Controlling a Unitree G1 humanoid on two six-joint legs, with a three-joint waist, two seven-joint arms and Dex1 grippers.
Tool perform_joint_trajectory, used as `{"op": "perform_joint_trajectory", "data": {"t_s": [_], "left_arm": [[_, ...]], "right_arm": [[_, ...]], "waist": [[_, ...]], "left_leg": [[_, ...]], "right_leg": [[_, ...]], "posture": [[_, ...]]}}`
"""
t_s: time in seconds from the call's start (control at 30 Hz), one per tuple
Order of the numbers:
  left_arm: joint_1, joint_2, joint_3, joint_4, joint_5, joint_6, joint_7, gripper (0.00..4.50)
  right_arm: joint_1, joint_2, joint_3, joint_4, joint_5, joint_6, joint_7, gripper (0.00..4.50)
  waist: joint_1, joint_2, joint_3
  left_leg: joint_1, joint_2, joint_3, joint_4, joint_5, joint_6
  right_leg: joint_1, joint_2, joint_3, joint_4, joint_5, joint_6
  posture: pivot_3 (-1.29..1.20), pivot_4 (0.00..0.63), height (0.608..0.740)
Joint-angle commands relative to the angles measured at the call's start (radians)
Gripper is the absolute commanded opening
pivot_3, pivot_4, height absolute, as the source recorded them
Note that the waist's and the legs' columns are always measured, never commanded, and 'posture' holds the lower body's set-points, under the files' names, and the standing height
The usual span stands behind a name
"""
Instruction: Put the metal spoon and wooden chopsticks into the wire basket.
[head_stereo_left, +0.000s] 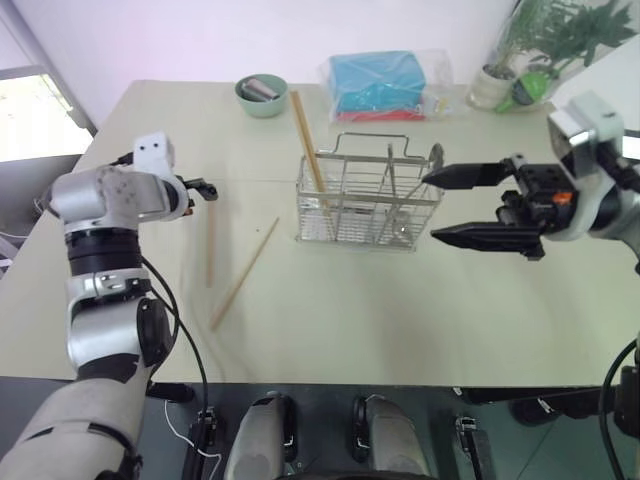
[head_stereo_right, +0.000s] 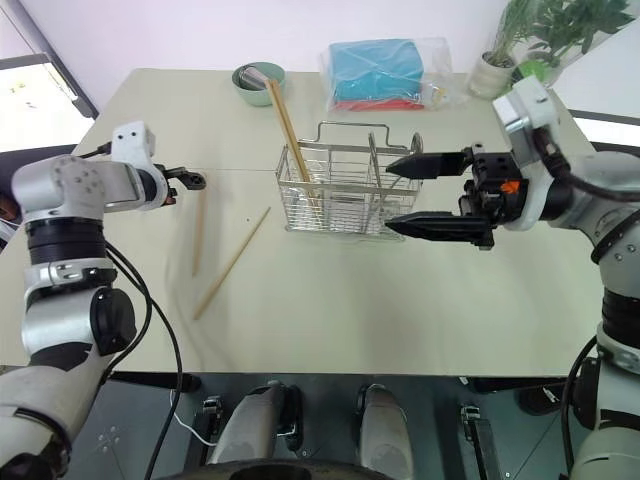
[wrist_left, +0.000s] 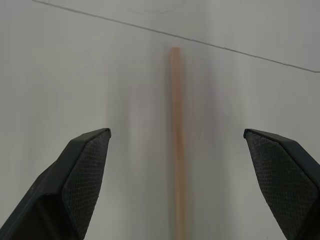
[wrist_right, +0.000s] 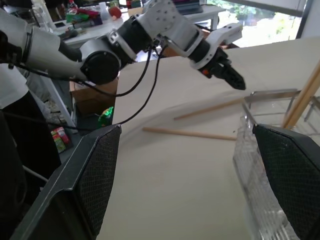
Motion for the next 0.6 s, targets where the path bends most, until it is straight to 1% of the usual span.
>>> {"op": "perform_joint_trajectory", "data": {"t_s": [0.03,0.1,0.2,0.37,0.43,0.47,0.5,0.57,0.6], "left_arm": [[-0.054,0.003,-0.056,0.127,0.053,-0.116,-0.064,4.50],[-0.075,-0.001,-0.094,0.217,0.087,-0.176,-0.096,4.50],[-0.107,-0.005,-0.105,0.348,0.123,-0.225,-0.091,4.50],[-0.148,-0.012,-0.109,0.464,0.157,-0.290,-0.099,4.50],[-0.163,-0.024,-0.116,0.493,0.161,-0.315,-0.131,3.95],[-0.169,-0.030,-0.119,0.503,0.165,-0.326,-0.145,3.61],[-0.177,-0.036,-0.118,0.511,0.165,-0.335,-0.155,3.15],[-0.190,-0.042,-0.112,0.525,0.166,-0.343,-0.166,2.08],[-0.195,-0.044,-0.109,0.529,0.166,-0.345,-0.170,1.67]], "right_arm": [[0.007,-0.013,-0.029,-0.048,0.038,-0.013,-0.006,4.31],[0.006,-0.007,-0.035,-0.049,0.043,-0.013,-0.024,4.31],[0.009,-0.008,-0.038,-0.051,0.043,-0.017,-0.040,4.31],[0.035,-0.024,-0.049,-0.066,0.055,-0.020,-0.043,4.31],[0.044,-0.024,-0.051,-0.067,0.049,-0.027,-0.053,4.35],[0.049,-0.023,-0.051,-0.066,0.044,-0.034,-0.056,4.35],[0.051,-0.022,-0.051,-0.064,0.041,-0.037,-0.062,4.35],[0.053,-0.022,-0.050,-0.056,0.036,-0.045,-0.070,4.35],[0.054,-0.022,-0.049,-0.052,0.033,-0.049,-0.073,4.35]], "waist": [[0.000,0.000,0.000],[-0.002,0.000,0.000],[-0.001,0.000,0.000],[-0.001,0.000,0.000],[0.000,0.000,0.000],[0.001,0.000,0.000],[0.002,-0.001,0.000],[0.002,-0.001,0.000],[0.002,-0.001,0.000]], "left_leg": [[0.000,0.000,0.000,0.000,0.000,0.000],[0.000,0.000,0.000,0.000,0.000,0.000],[0.000,0.000,0.000,0.000,0.000,0.000],[-0.002,0.000,0.000,0.000,-0.002,0.003],[-0.002,0.000,0.000,0.000,-0.002,0.003],[-0.002,0.000,0.000,0.000,-0.002,0.004],[-0.002,0.000,0.000,0.000,-0.002,0.004],[-0.002,0.000,0.000,0.000,-0.002,0.004],[-0.002,0.000,0.000,0.001,-0.002,0.004]], "right_leg": [[0.000,0.000,0.000,0.000,0.000,0.000],[-0.001,0.000,0.000,0.000,0.000,0.000],[-0.001,0.000,0.000,0.000,0.000,0.000],[-0.002,0.000,0.000,0.000,0.000,0.000],[-0.002,0.000,0.000,0.000,0.000,0.000],[-0.002,0.000,0.000,0.000,0.000,0.000],[-0.002,0.000,0.000,0.000,0.000,0.000],[-0.002,0.000,-0.001,0.000,0.000,0.000],[-0.002,0.000,-0.001,0.000,0.000,0.000]], "posture": [[0.00,0.150,0.715],[0.00,0.150,0.715],[0.00,0.150,0.715],[0.00,0.150,0.715],[0.00,0.150,0.715],[0.00,0.150,0.715],[0.00,0.150,0.715],[0.00,0.150,0.715],[0.00,0.150,0.715]]}}
